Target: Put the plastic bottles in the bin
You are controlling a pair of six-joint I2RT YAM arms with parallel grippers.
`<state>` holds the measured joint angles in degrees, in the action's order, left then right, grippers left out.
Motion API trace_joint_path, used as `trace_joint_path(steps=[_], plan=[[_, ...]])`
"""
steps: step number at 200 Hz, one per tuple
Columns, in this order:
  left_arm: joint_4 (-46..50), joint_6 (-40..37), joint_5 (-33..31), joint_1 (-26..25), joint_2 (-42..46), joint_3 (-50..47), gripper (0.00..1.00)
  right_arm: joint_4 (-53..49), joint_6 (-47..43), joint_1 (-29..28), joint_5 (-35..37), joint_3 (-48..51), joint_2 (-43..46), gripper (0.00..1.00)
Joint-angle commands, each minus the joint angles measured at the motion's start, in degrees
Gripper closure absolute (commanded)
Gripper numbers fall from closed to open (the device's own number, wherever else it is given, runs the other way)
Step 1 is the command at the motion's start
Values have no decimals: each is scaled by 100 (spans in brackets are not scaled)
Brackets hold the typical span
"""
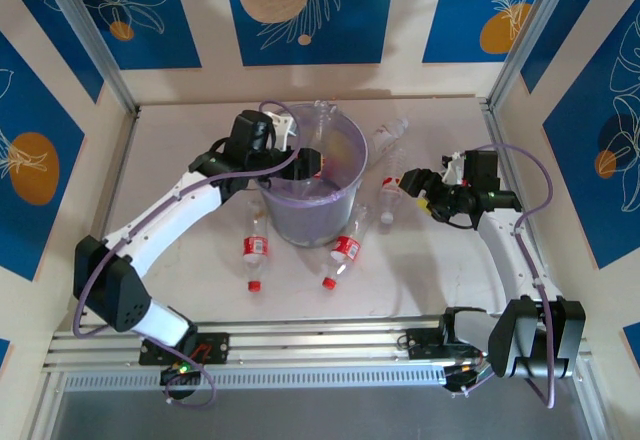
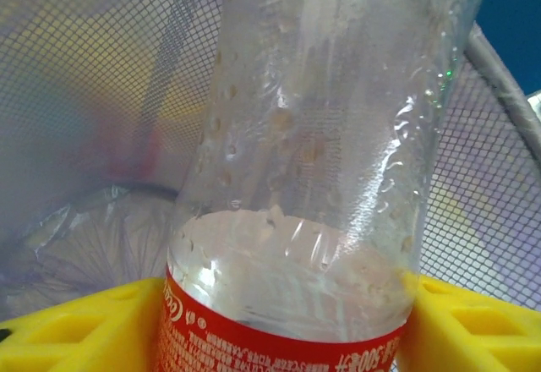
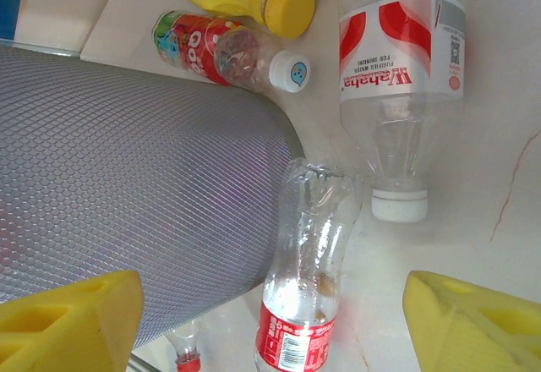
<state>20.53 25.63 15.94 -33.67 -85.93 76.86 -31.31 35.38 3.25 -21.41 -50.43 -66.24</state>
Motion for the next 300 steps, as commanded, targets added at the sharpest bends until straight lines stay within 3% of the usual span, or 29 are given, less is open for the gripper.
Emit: trace_joint_path(steps=[1,57,102,134,158,181,216,248,300], plan=[[19,-95,-74,-61,-73,124,25,-159,-153,53,-55,-11,21,19],[467,-383,-150,-62,32,624,1,-77,-125,71,-129,-54,-90,19],[1780,-900,-809,73,747,1466,0,-125,-189,88,-107,-159,-148,19],[3251,-995,-1087,797,1376,1740,0,-121,-232,89,-118,-290,-279,19],[3674,-682,-511,1711,1921,1084,3,-153,-291,66,-109,-417,-404,19],[3765,-472,94,2091,2100,86,3,-198,-356,36,-93,-571,-544,19],[2835,135,1213,2103,2045,-1627,2,-287,-435,-16,-83,-680,-619,19],[2284,302,1130,2110,1931,-2558,1,-339,-445,16,-40,-569,-505,19],[1104,714,1522,2090,1597,-3664,3,-368,-419,67,6,-476,-381,19]])
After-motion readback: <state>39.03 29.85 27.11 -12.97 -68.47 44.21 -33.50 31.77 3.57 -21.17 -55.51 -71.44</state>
